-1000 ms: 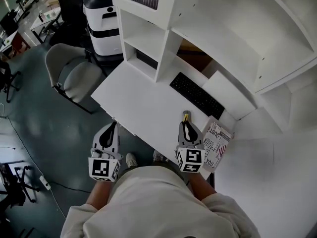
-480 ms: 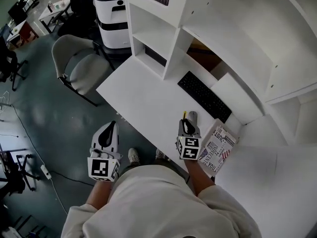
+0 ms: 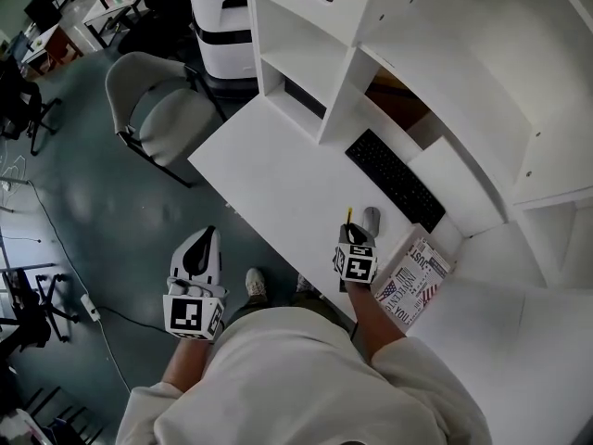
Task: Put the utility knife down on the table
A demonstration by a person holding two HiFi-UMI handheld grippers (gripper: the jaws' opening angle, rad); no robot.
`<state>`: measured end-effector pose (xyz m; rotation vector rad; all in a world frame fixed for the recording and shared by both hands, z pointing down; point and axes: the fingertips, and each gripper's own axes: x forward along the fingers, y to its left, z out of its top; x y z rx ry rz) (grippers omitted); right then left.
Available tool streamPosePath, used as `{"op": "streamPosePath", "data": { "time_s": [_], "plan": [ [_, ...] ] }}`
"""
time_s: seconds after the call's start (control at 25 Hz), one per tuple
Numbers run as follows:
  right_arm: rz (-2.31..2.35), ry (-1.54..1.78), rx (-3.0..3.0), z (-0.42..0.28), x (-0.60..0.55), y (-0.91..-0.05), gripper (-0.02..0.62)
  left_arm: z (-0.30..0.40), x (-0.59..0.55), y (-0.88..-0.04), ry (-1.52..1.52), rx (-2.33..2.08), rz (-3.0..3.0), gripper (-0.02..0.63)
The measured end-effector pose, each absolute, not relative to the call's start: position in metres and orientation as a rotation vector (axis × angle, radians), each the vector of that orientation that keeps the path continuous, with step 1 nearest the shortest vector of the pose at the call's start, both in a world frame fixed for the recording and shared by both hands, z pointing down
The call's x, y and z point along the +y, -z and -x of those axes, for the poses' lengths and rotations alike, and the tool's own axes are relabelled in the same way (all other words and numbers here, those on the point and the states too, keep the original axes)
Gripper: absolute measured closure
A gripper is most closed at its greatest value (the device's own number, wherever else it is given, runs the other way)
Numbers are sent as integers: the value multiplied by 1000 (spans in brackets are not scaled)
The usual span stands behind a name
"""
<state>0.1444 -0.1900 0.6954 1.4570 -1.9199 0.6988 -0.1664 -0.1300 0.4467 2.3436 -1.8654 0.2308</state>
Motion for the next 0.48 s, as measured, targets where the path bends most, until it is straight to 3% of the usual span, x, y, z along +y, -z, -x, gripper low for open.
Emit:
{"op": "streamPosePath", "data": {
  "time_s": [0.48],
  "plan": [
    [-1373,-908,-1764,-150,-190,-767,525,176,-134,-460,-266,-1886,-2289,606]
  ]
}}
